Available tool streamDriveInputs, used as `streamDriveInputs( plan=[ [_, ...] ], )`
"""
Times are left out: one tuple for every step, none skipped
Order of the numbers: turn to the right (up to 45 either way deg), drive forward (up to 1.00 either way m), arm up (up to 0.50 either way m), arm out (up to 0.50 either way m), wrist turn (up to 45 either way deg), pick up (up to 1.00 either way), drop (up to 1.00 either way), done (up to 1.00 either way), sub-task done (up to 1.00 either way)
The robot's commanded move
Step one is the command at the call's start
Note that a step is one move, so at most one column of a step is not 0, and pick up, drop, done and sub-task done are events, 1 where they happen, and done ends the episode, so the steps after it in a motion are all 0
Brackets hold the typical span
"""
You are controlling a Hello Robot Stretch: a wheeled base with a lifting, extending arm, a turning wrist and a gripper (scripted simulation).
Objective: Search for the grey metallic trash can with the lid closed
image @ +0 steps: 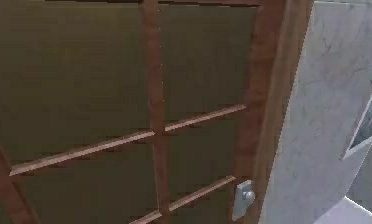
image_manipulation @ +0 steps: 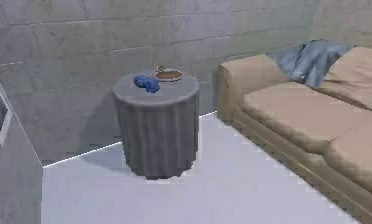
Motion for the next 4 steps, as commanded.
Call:
streamDriveInputs(
  plan=[
    [45.0,0.00,0.00,0.00,0.0,0.00,0.00,0.00,0.00],
    [45.0,0.00,0.00,0.00,0.0,0.00,0.00,0.00,0.00],
    [45.0,0.00,0.00,0.00,0.0,0.00,0.00,0.00,0.00],
    [12.0,0.00,0.00,0.00,0.0,0.00,0.00,0.00,0.00]
  ],
)
